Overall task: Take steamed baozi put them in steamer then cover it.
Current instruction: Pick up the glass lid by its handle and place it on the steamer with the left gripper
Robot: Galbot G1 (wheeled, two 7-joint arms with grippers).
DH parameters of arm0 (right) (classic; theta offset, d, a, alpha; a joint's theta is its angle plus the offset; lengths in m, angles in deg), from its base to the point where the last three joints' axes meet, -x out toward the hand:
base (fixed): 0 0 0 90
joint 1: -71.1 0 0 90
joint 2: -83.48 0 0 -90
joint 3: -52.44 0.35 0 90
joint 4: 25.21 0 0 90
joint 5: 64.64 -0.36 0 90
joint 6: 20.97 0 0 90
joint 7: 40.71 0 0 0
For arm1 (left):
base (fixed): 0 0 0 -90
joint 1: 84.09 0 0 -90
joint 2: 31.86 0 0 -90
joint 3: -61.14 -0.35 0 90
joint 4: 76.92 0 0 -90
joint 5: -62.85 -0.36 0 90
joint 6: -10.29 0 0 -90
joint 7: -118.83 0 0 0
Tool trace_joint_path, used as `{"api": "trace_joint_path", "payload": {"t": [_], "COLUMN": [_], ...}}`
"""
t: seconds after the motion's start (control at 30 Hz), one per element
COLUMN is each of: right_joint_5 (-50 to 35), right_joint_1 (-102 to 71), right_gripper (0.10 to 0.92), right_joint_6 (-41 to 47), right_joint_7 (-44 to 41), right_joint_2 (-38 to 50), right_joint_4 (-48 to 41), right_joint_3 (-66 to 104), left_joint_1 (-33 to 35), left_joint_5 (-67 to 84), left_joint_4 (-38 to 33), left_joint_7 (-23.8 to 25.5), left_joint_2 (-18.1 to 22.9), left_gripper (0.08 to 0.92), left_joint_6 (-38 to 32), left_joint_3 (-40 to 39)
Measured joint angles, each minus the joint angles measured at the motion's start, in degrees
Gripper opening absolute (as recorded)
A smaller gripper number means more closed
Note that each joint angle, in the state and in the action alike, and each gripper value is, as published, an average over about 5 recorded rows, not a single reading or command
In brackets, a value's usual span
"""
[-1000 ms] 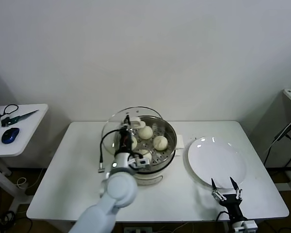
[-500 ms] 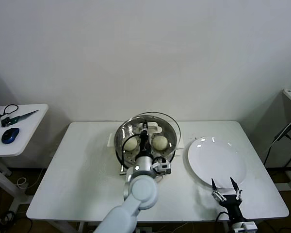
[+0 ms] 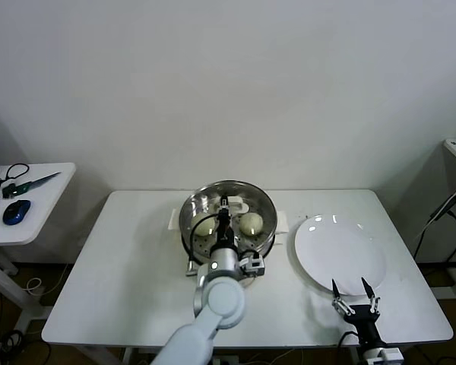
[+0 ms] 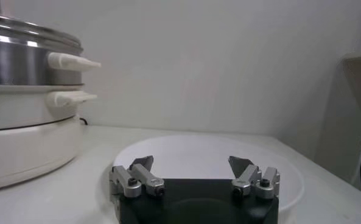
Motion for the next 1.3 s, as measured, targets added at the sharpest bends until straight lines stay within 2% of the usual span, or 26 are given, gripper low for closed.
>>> {"api": "trace_joint_path", "payload": {"t": [0.9, 1.03, 1.3], "right_joint_5": [-0.05, -0.04, -0.23], "right_joint_1": [0.09, 0.11, 0.04], "right_gripper": [0.823, 0.823, 0.823], "right_joint_6": [-0.66, -0.59, 0.72], "right_joint_7": [0.0, 0.0, 0.55], "right_joint_2": [-0.26, -0.21, 0.14], "right_joint_4": [0.28, 0.46, 1.41], "right_joint_3": [0.11, 0.11, -0.07], "left_joint_1": [0.37, 0.33, 1.14], "left_joint_5": [-1.64, -0.58, 3.43], "left_joint_4": [1.43, 0.69, -3.09], "left_joint_7": [0.46, 0.62, 0.37], "left_joint_2": [0.4, -0.23, -2.48], "left_gripper": [0.141, 0.212, 0.446], "left_joint_6": [-0.9, -0.68, -0.61], "left_joint_3": [0.39, 0.34, -0.51]}}
